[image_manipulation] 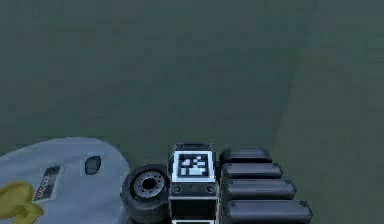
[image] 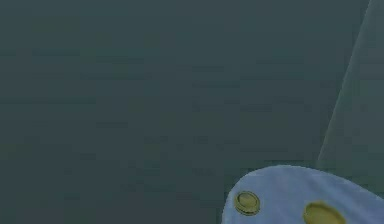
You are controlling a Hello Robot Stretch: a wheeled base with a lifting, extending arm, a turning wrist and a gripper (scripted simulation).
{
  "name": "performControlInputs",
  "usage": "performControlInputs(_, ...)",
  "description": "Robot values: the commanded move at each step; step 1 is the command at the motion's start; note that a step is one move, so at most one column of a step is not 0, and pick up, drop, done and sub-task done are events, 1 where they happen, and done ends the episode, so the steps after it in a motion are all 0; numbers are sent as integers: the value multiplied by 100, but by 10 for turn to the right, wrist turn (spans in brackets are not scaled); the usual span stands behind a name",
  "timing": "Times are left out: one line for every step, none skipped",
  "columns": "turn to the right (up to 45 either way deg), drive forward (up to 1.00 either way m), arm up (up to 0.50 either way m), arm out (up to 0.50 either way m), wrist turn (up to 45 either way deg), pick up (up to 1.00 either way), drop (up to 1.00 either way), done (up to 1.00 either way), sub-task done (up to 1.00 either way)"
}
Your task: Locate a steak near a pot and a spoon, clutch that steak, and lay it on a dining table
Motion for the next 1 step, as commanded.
performControlInputs(300, 0, 0, 0, 0, 0, 0, 0, 0)
